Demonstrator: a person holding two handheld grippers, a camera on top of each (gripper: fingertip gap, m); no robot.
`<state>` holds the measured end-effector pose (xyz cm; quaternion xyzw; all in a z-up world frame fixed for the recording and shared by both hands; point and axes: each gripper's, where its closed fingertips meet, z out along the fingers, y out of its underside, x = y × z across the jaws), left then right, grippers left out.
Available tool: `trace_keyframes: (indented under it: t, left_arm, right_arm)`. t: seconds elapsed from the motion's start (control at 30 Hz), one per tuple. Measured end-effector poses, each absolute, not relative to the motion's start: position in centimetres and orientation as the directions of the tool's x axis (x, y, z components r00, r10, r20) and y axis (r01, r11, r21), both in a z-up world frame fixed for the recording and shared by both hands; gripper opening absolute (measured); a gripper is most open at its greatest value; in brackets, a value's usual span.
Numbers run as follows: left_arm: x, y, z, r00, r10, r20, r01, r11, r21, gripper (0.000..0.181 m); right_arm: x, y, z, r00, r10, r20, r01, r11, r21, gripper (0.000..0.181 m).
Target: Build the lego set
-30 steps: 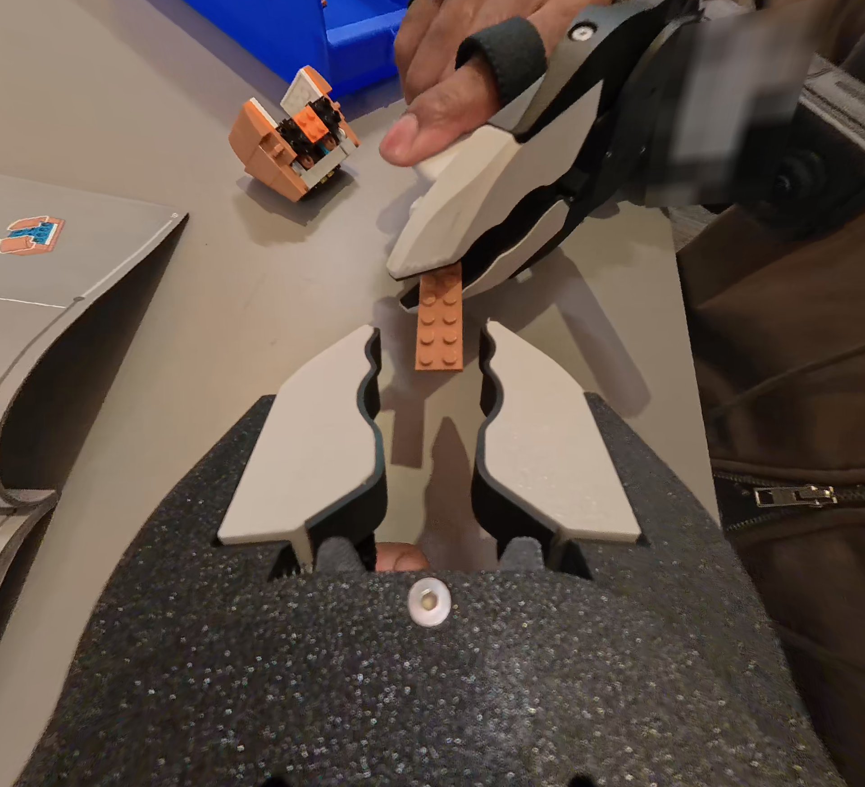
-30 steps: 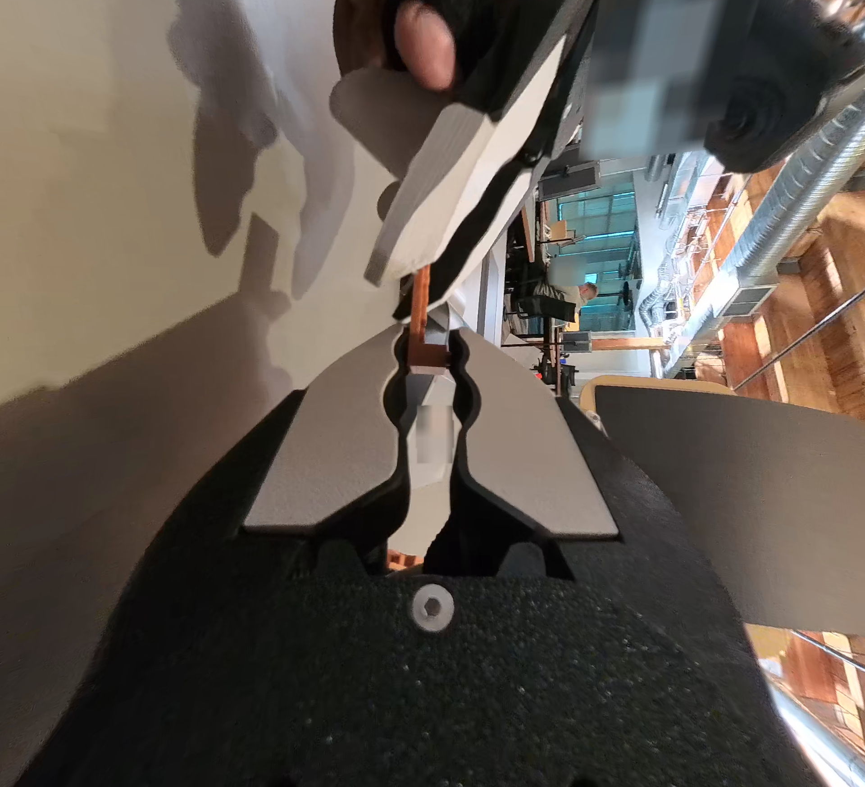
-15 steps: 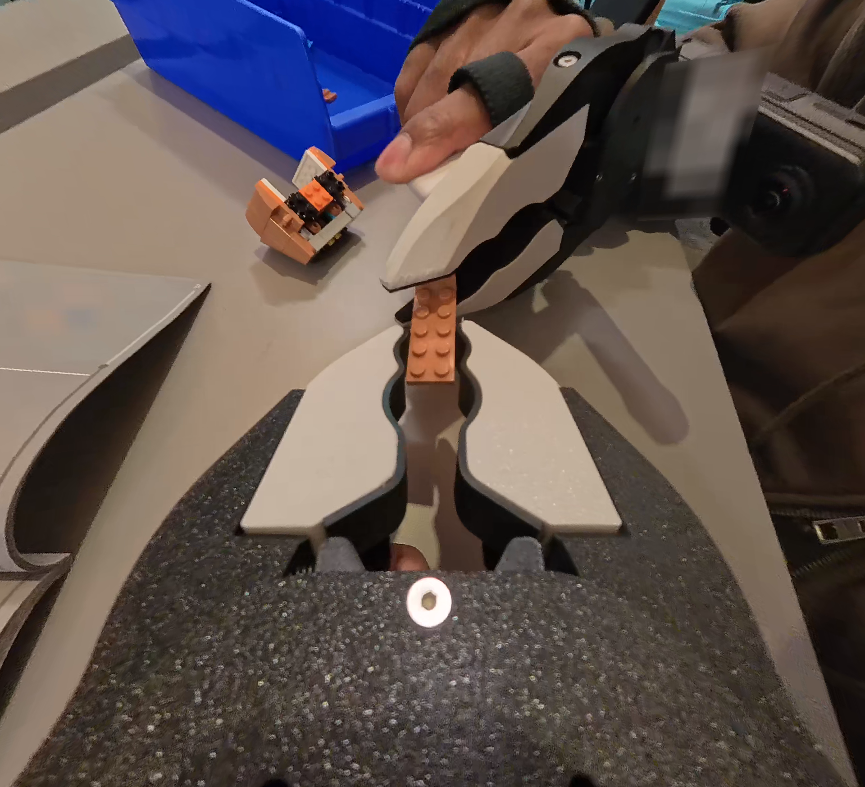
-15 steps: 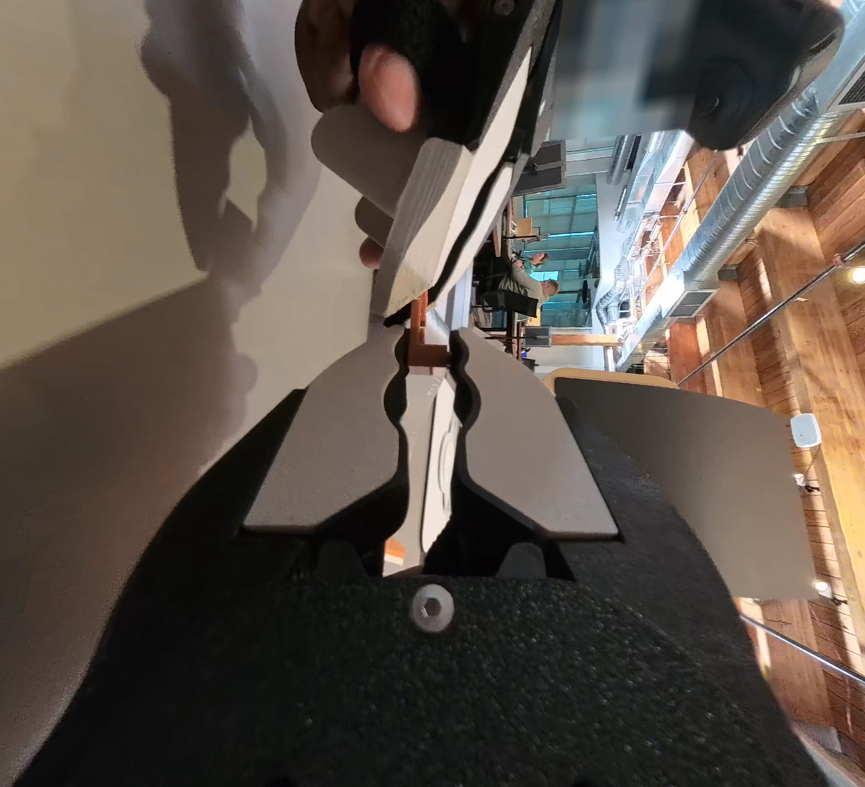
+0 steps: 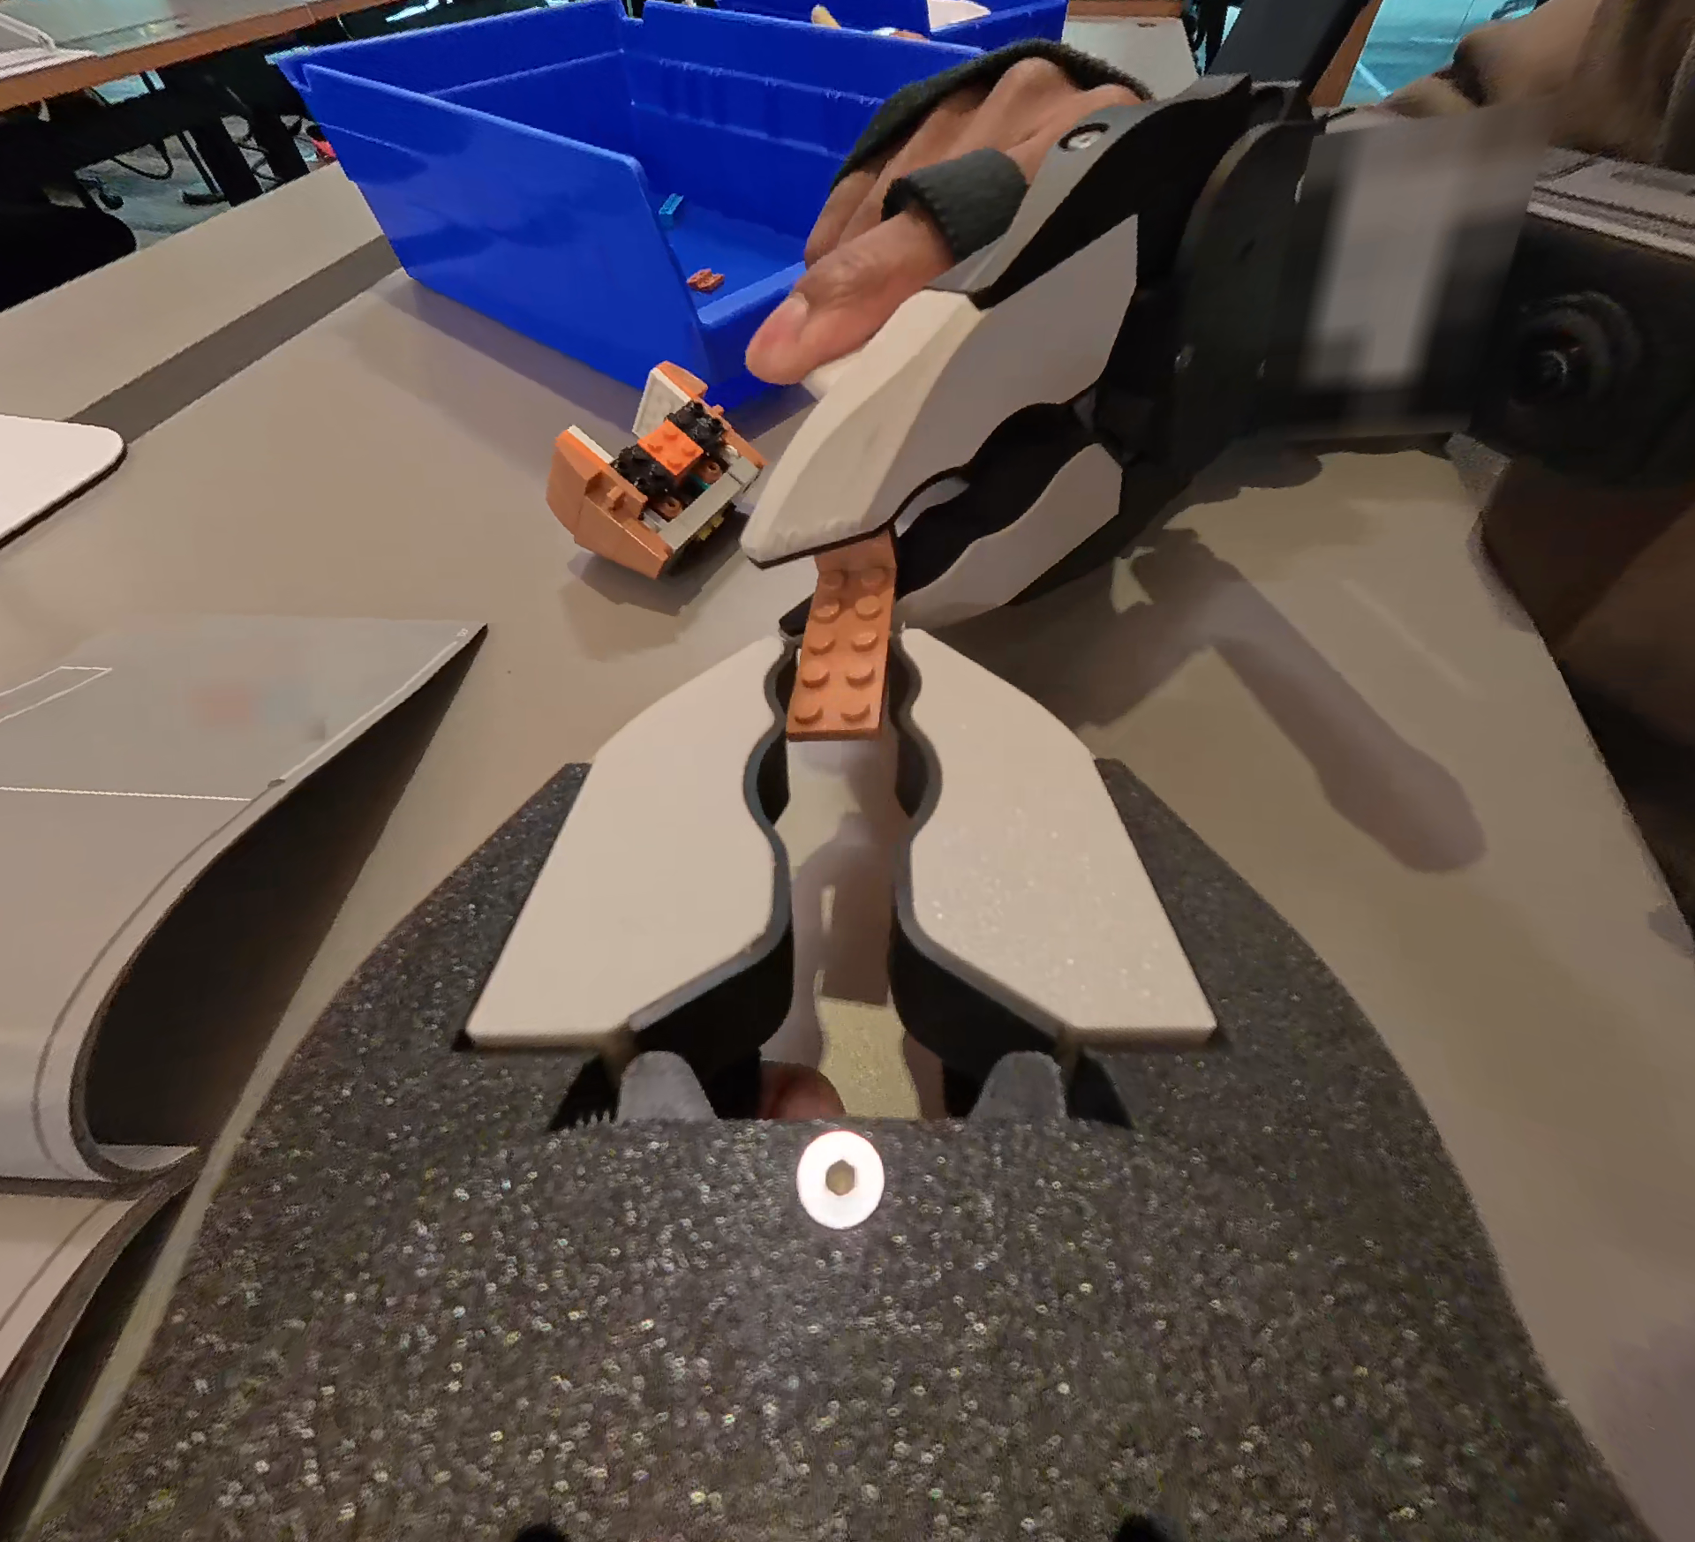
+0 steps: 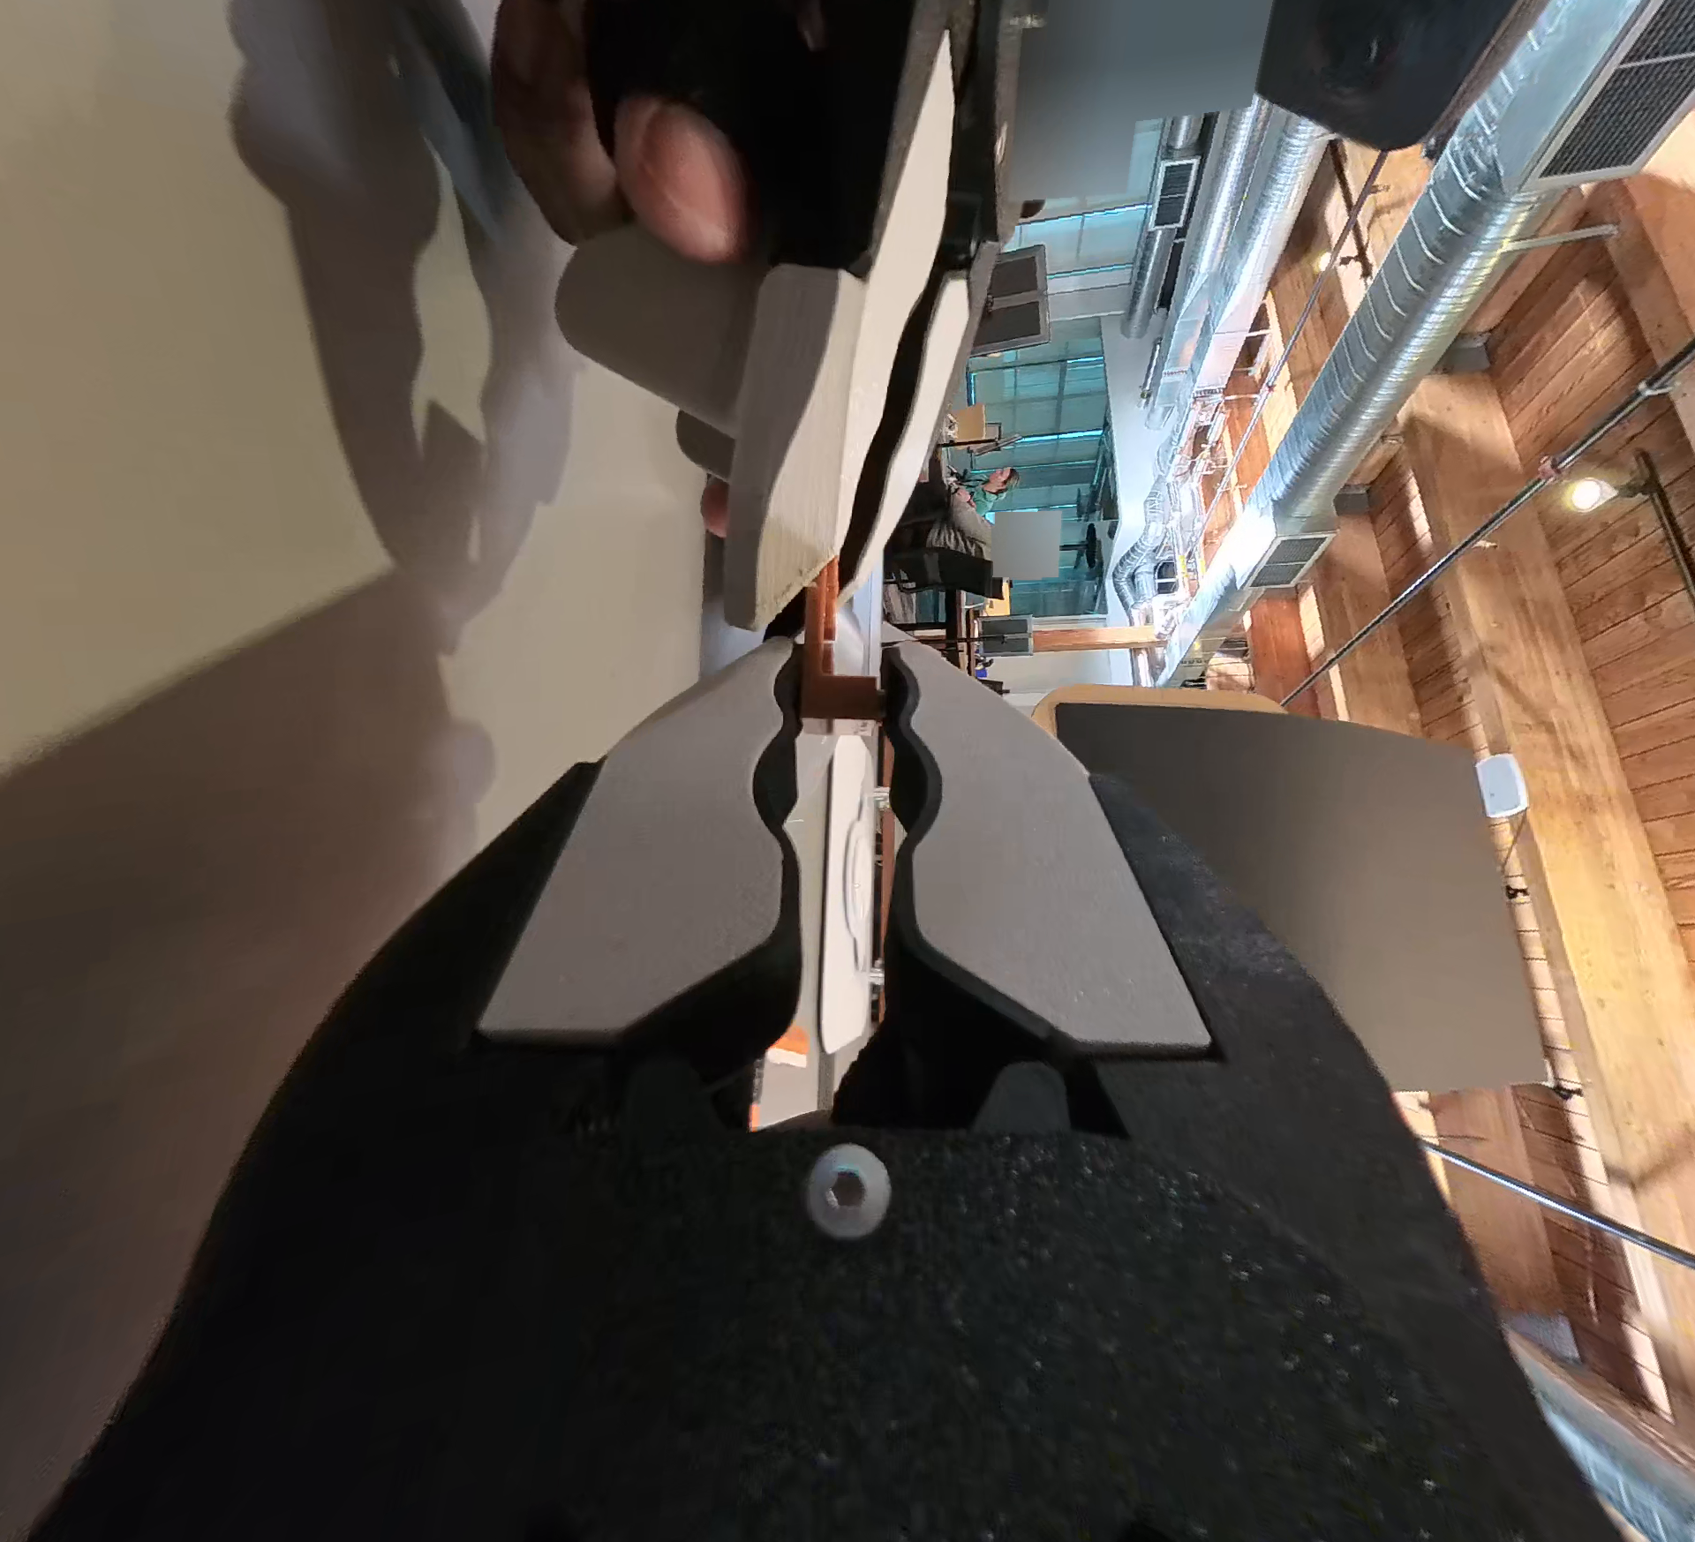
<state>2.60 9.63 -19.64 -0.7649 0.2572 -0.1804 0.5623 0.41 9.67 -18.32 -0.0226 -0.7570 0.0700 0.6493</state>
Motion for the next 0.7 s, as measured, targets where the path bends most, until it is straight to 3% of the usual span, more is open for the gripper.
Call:
trace_keyframes:
  t: [0.7]
  left_arm:
    - [2.53, 9.68, -19.4, 0.803, -0.596, 0.006, -0.156, -0.22, -0.963, 0.019]
  right_arm:
    - [0.39, 9.92, -18.05, -0.126, 0.168, 0.978, -0.058, 0.983, -0.176, 0.015]
